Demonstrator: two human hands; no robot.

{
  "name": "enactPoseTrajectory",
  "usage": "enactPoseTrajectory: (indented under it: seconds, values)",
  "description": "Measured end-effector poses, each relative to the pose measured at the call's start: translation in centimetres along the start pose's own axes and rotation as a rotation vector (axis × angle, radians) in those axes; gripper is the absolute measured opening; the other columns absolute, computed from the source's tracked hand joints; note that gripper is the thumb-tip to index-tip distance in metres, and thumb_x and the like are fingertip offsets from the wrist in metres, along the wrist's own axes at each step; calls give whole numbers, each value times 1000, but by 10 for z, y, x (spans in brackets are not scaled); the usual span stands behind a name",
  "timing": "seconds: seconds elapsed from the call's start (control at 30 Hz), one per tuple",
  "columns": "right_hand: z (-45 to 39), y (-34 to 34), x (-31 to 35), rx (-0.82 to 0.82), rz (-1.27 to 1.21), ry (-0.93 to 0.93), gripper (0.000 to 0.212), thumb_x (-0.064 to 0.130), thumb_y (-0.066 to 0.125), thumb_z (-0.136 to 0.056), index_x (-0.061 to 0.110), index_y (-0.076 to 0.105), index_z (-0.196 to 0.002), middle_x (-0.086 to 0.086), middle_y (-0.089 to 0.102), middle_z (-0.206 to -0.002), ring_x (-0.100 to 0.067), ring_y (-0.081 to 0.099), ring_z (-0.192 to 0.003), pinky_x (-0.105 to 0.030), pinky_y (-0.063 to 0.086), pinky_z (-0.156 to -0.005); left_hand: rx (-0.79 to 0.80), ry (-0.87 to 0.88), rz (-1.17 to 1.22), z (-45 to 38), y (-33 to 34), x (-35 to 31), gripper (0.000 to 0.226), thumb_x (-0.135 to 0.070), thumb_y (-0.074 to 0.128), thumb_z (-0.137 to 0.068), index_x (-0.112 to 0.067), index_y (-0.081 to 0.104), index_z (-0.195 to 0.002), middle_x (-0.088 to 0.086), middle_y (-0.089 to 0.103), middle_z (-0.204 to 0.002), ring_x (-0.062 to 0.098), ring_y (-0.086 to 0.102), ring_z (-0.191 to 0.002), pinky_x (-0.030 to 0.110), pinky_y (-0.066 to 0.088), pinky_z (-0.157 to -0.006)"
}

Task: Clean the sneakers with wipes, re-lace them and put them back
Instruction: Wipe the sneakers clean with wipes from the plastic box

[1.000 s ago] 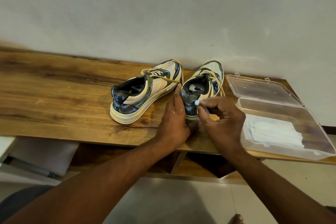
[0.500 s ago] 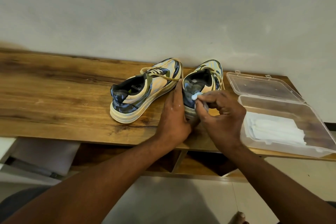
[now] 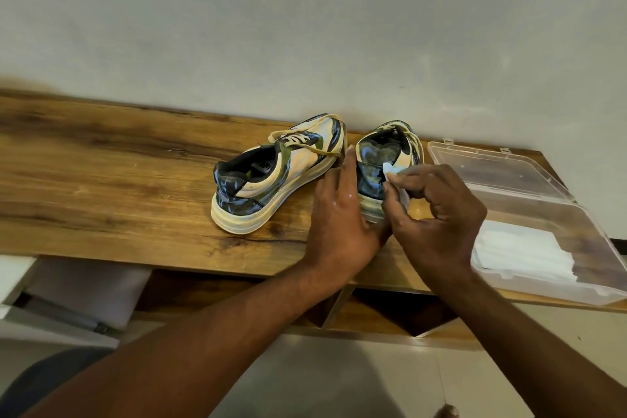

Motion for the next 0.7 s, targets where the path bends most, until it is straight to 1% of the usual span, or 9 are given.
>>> enactPoseTrajectory:
  seconds: [0.1,0.17,0.23,0.33,0.4,0.47,0.53,0.6,0.7]
  values:
    - [-10,-6,-10,-74,-75,131,8,3,79,-90,6,77,-97,-5,73,-94,-19,70,-85,-41,59,-72,-57,-4,-24,-1,2,-7,110,-55,82,-81,-12,24,-164,7,50,-145,21,46,-134,37,46,-109]
    - [-12,-7,-14,-108,-79,209,12,7,80,-90,8,78,-102,-4,74,-95,-16,72,-86,-39,61,-72,-75,-9,-41,-1,3,-11,110,-57,82,-80,-12,25,-164,6,50,-145,21,44,-134,35,44,-109]
    - [-9,-6,-11,-77,-53,157,15,7,80,-90,7,77,-105,-3,74,-98,-15,72,-89,-36,61,-75,-79,-18,-30,-1,3,-14,109,-60,76,-80,-12,25,-163,7,49,-147,22,44,-135,37,45,-110]
    - [-1,-3,1,53,-27,-1,16,4,81,-89,2,77,-105,-6,75,-103,-17,71,-94,-31,60,-80,-66,-41,24,-1,-1,-12,104,-48,74,-80,-9,25,-163,10,47,-150,25,45,-137,43,46,-111]
    - [1,-1,4,102,-18,-82,16,2,81,-87,1,79,-103,-9,76,-103,-20,72,-95,-32,59,-82,-77,-30,42,-2,-3,-8,98,-49,65,-81,-9,27,-162,11,49,-149,26,47,-136,41,47,-111]
    - [-1,-2,-2,81,-32,-49,13,1,82,-87,2,80,-100,-8,76,-100,-18,72,-94,-30,59,-81,-81,-25,43,-1,-4,-4,100,-55,66,-79,-11,29,-161,8,50,-148,22,47,-136,36,46,-111]
    - [-7,-5,-11,27,-32,69,12,3,82,-87,7,80,-99,-2,75,-97,-10,71,-91,-29,59,-79,-92,-31,37,-2,-5,1,104,-54,81,-76,-15,33,-159,4,51,-148,16,47,-136,29,45,-110]
    - [-9,-5,-20,0,-44,176,12,7,83,-87,10,80,-99,2,75,-94,-9,71,-86,-33,62,-74,-97,-45,49,-2,-7,6,107,-56,86,-74,-17,34,-159,1,51,-150,15,48,-138,29,45,-111]
    - [-3,2,-16,49,-56,124,17,0,82,-86,9,81,-100,-1,74,-96,-11,71,-87,-30,61,-75,-100,-62,95,-1,-12,11,105,-63,79,-72,-18,35,-157,-1,55,-148,13,53,-136,28,49,-109]
Point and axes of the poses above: each hand's wrist, its own z-axis away from the middle knuckle, its own y-axis out of the palm, x = y × z, the point moved 1 cm from there along -z, towards the middle knuckle
